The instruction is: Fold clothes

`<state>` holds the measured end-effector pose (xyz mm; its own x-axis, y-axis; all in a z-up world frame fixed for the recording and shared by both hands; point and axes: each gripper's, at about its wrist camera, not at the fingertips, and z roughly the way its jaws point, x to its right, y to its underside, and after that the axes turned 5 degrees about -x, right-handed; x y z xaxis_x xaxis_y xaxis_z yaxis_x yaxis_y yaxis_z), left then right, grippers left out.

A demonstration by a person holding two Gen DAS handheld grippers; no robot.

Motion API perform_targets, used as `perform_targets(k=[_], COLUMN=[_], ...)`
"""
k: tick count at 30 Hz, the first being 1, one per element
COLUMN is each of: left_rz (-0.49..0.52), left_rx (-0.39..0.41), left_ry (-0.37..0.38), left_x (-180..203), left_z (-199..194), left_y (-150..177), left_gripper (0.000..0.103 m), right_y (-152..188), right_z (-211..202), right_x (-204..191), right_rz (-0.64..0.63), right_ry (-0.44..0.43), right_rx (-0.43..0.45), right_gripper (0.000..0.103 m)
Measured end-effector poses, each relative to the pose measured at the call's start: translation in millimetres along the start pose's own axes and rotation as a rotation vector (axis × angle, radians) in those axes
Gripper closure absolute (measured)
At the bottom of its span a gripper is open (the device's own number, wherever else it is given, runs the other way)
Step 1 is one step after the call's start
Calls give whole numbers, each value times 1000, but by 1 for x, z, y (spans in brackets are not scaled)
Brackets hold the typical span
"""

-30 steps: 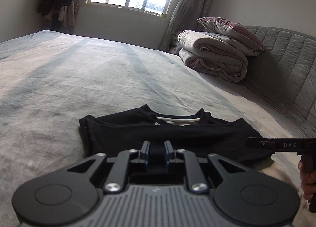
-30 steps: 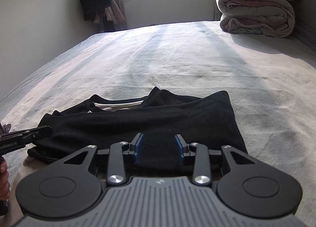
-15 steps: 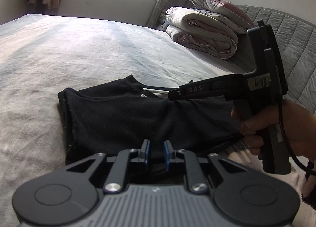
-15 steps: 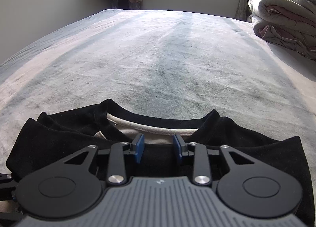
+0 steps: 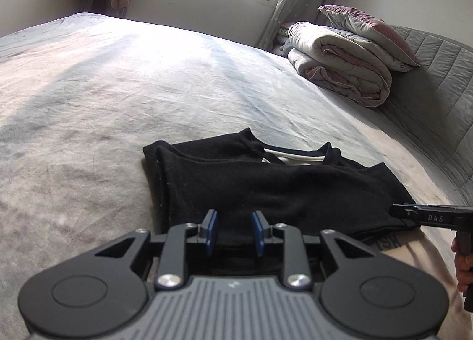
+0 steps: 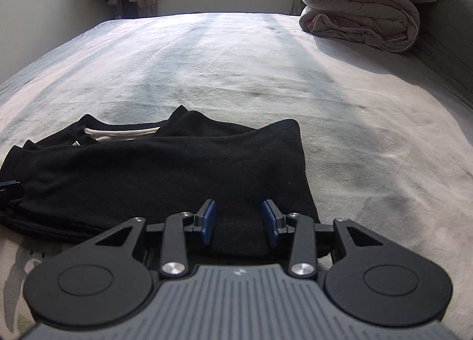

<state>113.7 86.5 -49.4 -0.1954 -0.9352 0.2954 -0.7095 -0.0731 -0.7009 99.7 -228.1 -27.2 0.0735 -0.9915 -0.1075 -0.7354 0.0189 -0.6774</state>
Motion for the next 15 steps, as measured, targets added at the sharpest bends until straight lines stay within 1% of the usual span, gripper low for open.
perform_targets(k=[2, 3, 5, 8, 10, 13, 15], left_rz=[-3, -8, -27, -45, -57, -63, -54], left_rx=[-6, -18, -66, -121, -166, -226, -248], left_ry=[11, 21, 44, 67, 66, 45, 27], left_x=[-1, -1, -4, -3, -1, 1, 3], left_z=[-12, -18, -27, -38, -46, -58, -67], left_y=[3, 3, 6, 15, 24, 37, 45], left_gripper=[73, 70, 65, 62, 61, 60, 61], right_y=[9, 14, 24, 38, 49, 71, 88], right_z=[-12, -18, -31, -49, -61, -76, -83], right_x=[11, 16, 27, 44, 55, 75, 90], right_rz=[30, 45, 75, 120, 158, 237, 301], right_ry=[-4, -7, -11, -18, -32, -81, -128], right_rx=[-15, -22, -37, -59, -76, -122, -188], right_gripper=[63, 60, 57, 57, 57, 57, 59])
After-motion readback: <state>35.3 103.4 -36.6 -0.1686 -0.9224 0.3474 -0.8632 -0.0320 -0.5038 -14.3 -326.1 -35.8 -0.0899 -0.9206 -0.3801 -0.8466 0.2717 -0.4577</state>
